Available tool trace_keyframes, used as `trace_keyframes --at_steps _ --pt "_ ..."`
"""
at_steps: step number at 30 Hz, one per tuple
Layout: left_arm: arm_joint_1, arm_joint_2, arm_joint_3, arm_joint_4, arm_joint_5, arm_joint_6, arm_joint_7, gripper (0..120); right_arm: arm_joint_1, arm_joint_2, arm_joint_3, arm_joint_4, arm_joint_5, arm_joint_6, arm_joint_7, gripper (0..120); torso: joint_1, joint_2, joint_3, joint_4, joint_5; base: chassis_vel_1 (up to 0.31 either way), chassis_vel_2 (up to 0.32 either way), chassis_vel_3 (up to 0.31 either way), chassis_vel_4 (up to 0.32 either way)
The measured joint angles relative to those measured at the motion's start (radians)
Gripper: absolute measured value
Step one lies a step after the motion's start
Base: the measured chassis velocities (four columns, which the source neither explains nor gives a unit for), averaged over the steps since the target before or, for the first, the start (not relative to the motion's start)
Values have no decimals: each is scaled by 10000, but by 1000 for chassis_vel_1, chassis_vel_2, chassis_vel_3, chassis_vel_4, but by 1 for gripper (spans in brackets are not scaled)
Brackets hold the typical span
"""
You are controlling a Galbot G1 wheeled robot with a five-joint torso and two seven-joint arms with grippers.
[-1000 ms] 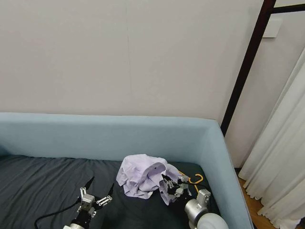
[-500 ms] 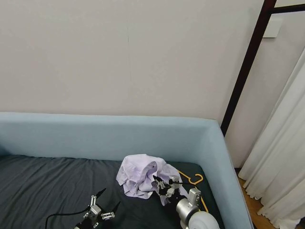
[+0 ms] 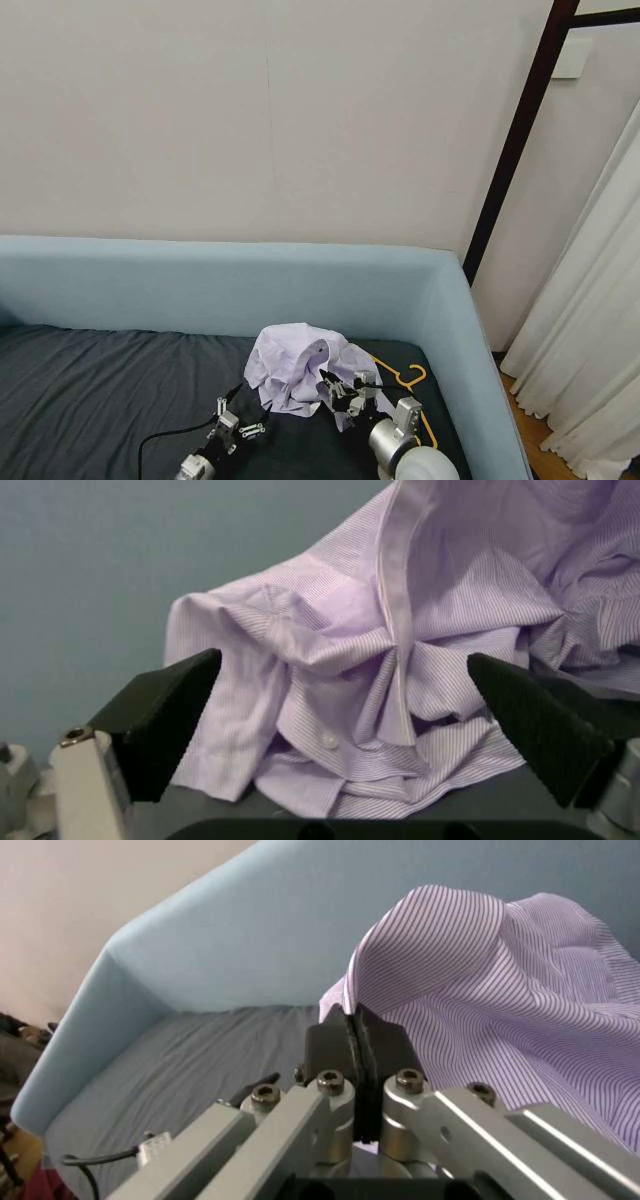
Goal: Pick up the clothes from the sofa and hang them on the clothes hanger.
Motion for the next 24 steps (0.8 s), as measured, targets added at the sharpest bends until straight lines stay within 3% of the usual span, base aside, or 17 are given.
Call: trace_keyframes --at_steps 9,24 --pt "-758 -569 568 1130 247 332 -1040 96 -123 58 109 93 7 34 -15 0 0 0 0 0 -1 0 0 0 0" --pt "-1253 -1096 1403 1966 1173 748 -2570 90 -121 75 119 119 24 88 -25 0 0 0 0 1 -1 0 0 0 0"
